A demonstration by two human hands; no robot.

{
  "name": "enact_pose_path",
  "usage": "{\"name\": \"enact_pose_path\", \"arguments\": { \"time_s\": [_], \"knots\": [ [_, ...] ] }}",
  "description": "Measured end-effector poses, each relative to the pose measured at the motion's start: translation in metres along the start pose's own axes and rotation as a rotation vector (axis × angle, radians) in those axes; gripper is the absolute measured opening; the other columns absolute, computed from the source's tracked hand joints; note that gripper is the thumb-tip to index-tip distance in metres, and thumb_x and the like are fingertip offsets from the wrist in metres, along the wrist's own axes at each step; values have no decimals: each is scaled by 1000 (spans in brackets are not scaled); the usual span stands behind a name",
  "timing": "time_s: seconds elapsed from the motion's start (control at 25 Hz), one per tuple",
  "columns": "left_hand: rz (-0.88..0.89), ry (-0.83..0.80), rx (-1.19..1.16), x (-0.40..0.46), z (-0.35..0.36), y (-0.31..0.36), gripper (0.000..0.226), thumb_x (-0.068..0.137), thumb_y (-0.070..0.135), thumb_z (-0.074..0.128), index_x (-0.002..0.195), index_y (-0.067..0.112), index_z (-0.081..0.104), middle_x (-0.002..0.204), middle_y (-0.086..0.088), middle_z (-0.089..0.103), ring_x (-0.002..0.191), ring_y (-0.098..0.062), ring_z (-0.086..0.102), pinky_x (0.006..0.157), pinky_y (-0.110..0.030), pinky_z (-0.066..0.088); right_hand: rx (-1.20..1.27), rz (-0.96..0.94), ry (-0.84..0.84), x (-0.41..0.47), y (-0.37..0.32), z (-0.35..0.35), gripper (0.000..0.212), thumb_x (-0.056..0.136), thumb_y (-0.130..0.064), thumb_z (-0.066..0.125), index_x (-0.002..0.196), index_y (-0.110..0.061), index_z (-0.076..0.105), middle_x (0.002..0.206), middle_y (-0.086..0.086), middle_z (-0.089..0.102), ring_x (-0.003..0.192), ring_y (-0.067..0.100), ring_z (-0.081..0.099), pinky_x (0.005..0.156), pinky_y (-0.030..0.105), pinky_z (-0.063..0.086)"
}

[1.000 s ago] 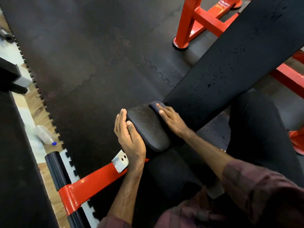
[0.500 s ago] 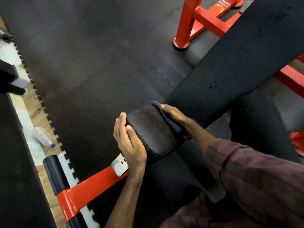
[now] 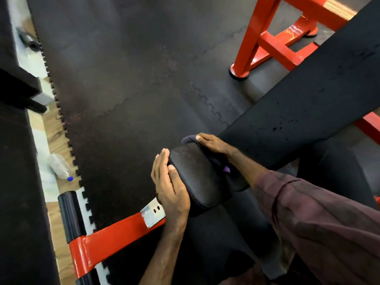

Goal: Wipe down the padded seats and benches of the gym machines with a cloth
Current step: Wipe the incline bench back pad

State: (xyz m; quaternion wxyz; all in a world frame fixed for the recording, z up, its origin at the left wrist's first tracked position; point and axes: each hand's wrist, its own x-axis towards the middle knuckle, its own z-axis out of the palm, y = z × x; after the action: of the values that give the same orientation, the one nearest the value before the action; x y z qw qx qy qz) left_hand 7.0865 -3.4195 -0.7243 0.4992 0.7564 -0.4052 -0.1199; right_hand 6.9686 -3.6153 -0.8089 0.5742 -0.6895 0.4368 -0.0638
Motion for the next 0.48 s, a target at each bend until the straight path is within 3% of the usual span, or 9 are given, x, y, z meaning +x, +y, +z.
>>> {"name": "enact_pose_path", "arguments": {
  "time_s": [0.08,0.2,0.28,0.48],
  "knots": [
    [-4,4,-6,1,0,1,43,109,14,41,149,9,56,155,2,54,151,-19,40,122,-49,37,-85,-72,-28,-1,-11,-3,42,106,-57,42,125,-31,69,128,-10,68,124,12,61,114,45,44],
    [-15,7,-3,1,0,0,44,109,15,41,150,10,56,156,3,53,151,-17,39,124,-40,35,-131,-244,-86,-2,-48,2,34,113,-41,42,125,-24,69,121,-7,71,115,7,62,107,33,45],
    [-28,5,18,1,0,0,44,108,16,41,150,10,55,157,3,52,152,-15,38,124,-32,32,-157,-315,-151,0,-64,8,34,113,-41,41,125,-26,68,118,-8,71,114,7,63,104,29,45],
    [-64,-22,14,1,-1,4,47,108,20,40,152,13,53,159,6,50,153,-11,35,124,-25,29,-122,-144,-221,6,-68,-2,32,113,-38,43,119,-29,73,126,-8,71,124,14,62,116,46,43]
  ]
}}
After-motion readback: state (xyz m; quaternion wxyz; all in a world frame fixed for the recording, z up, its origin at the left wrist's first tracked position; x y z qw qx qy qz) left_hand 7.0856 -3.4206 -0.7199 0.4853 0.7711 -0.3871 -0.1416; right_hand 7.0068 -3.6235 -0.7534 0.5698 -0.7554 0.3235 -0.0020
